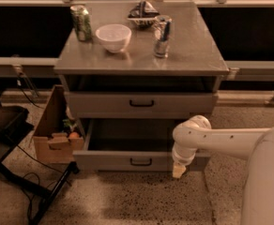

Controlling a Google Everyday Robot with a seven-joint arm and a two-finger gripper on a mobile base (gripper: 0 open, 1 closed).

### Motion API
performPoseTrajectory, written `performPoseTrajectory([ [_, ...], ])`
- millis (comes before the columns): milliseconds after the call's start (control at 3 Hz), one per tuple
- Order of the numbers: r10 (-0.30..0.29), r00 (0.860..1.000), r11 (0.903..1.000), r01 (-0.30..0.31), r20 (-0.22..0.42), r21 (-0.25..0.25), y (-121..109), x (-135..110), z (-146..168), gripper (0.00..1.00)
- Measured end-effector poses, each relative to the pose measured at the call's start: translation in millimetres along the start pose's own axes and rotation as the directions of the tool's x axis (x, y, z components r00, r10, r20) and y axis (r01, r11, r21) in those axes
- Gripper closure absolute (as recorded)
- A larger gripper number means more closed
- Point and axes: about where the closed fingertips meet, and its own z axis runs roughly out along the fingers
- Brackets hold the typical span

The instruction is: Open middle drawer

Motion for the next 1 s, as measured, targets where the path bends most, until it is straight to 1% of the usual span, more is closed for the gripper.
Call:
performPoseTrajectory([
  [667,0.0,1.0,1.0,0.0,0.0,0.0,-3.3,-0.6,-11.1,0.88],
  [1000,0.004,1.0,1.0,-0.004,-0.004,-0.003,0.9,1.1,-11.8,1.0],
])
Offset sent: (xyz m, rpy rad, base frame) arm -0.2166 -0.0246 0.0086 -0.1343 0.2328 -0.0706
